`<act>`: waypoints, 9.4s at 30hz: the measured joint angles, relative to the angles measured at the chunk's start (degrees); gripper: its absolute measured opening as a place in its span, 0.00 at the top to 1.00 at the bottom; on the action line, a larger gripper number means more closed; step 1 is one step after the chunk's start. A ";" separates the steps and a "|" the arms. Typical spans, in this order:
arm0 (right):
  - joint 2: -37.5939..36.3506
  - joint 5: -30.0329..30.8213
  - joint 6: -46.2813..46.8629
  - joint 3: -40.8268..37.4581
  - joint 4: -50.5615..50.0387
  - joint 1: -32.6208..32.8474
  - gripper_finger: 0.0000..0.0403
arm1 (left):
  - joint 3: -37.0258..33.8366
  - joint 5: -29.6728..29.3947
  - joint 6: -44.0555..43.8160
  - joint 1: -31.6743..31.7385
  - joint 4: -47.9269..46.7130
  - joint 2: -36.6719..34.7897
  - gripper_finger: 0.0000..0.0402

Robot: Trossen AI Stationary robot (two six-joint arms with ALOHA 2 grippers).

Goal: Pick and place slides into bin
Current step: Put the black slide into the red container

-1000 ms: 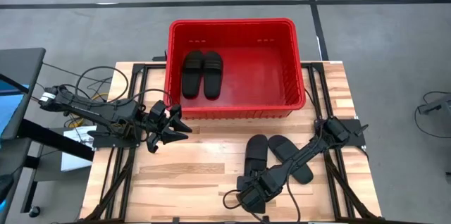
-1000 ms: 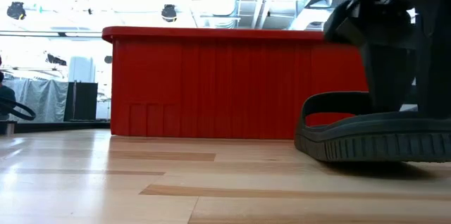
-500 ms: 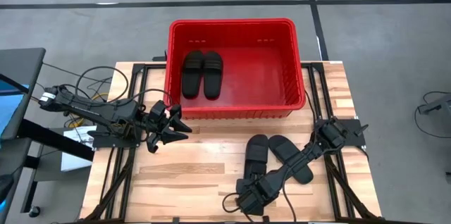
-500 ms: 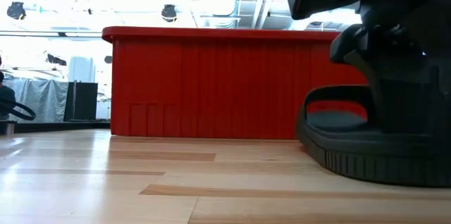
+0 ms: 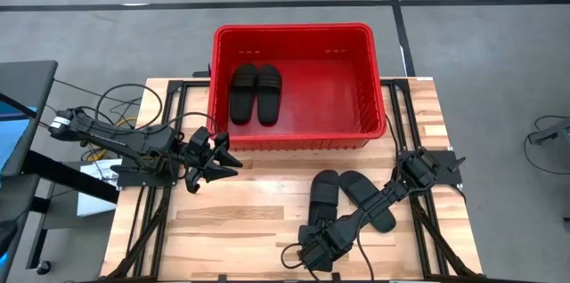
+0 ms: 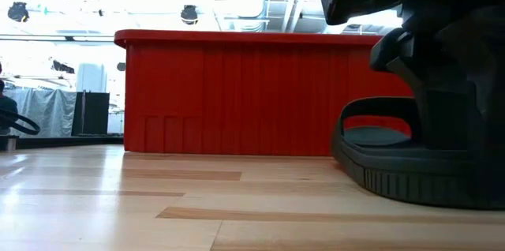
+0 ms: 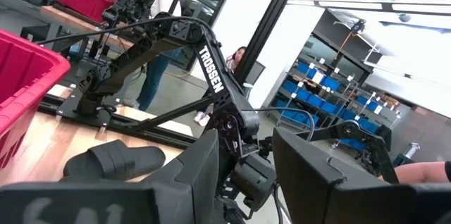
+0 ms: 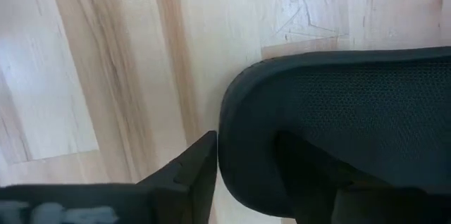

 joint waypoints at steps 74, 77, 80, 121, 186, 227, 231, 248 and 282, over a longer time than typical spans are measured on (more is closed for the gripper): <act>0.87 1.63 -7.12 22.09 -27.71 0.00 1.00 | 0.00 -0.22 -0.44 0.00 -1.68 0.00 0.69; 0.87 1.96 -7.66 25.33 -30.64 0.02 1.00 | 0.00 -0.26 -0.46 0.00 -1.68 0.00 0.69; 0.85 2.72 -7.71 28.84 -33.44 -0.07 1.00 | 0.00 -0.26 -0.47 0.00 -1.68 0.00 0.69; -19.18 19.81 -16.67 41.32 -25.57 -2.00 1.00 | -0.02 -0.46 -1.75 0.00 -4.59 0.00 0.69; -23.51 5.77 -69.17 12.91 -12.60 -55.16 1.00 | -0.02 -14.21 0.88 0.07 -7.37 -0.02 0.69; -23.54 5.27 -70.63 -6.73 3.19 -57.09 1.00 | -0.02 -15.52 0.05 0.07 -6.99 -0.02 0.69; -23.54 4.52 -70.91 -7.57 3.62 -57.24 1.00 | -0.02 -15.53 0.01 0.07 -6.97 -0.02 0.69; -23.53 1.73 -72.59 -7.60 4.63 -58.58 1.00 | -0.02 -15.52 -0.31 0.06 -6.97 -0.02 0.69; -14.08 1.72 -74.79 -3.40 2.01 -58.82 0.71 | -0.02 -15.47 -0.83 0.07 -7.02 0.00 0.69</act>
